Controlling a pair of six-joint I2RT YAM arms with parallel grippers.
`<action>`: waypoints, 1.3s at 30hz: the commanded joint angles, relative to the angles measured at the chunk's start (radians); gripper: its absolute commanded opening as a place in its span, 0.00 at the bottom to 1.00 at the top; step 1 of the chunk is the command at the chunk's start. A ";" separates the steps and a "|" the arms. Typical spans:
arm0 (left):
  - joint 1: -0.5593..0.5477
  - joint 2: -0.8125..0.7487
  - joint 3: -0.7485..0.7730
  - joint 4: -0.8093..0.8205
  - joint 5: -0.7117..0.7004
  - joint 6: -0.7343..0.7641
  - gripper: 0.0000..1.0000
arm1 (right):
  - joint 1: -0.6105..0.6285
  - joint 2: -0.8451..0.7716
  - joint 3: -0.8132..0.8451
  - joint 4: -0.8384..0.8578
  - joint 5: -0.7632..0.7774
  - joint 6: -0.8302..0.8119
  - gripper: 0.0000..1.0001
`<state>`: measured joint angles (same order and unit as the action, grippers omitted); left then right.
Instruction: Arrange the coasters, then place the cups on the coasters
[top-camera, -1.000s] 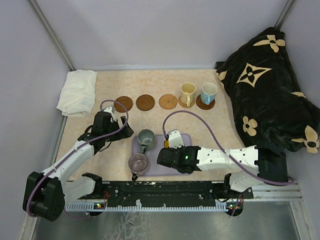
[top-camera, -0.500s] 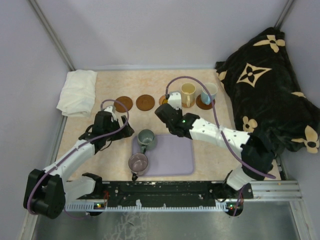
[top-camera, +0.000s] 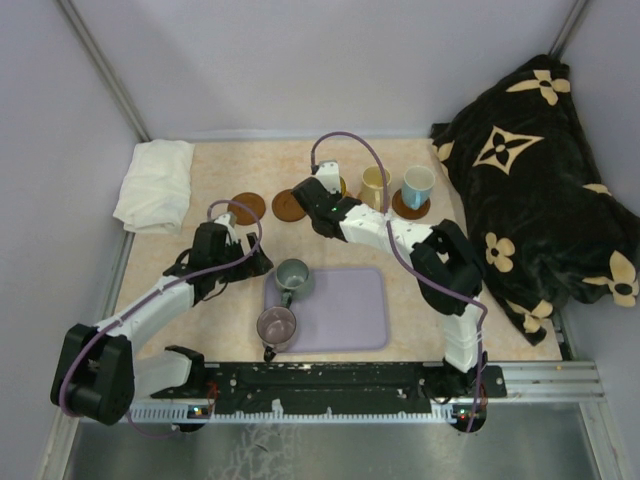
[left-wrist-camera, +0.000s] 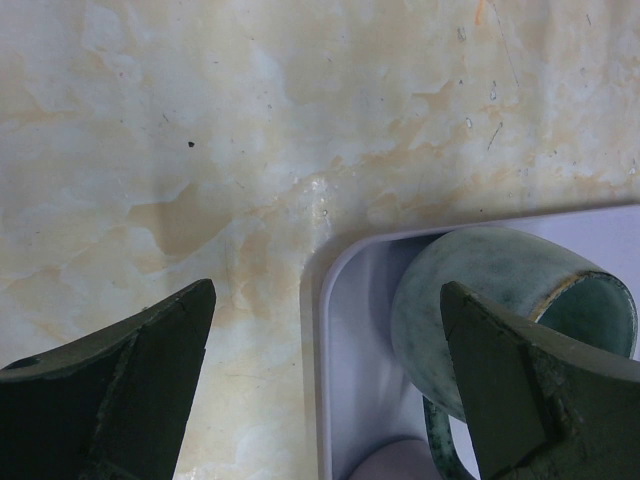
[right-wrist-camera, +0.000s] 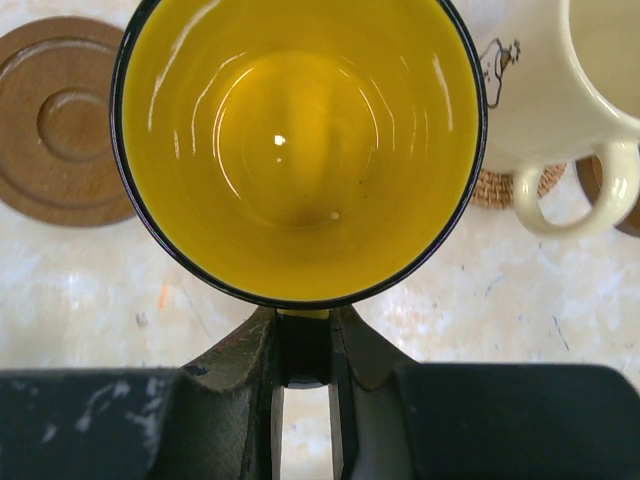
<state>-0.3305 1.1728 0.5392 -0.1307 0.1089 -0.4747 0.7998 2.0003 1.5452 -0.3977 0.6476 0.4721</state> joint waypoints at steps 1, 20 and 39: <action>-0.004 0.017 -0.011 0.040 0.031 -0.003 1.00 | -0.029 0.024 0.139 0.067 0.105 0.006 0.00; -0.004 0.007 0.005 0.020 0.019 0.002 1.00 | -0.090 0.051 0.134 0.038 0.014 0.074 0.00; -0.004 0.017 0.003 0.017 0.009 0.004 1.00 | -0.089 0.077 0.155 -0.027 -0.024 0.070 0.00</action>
<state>-0.3313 1.1889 0.5388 -0.1268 0.1207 -0.4744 0.7151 2.0888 1.6558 -0.4732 0.5995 0.5346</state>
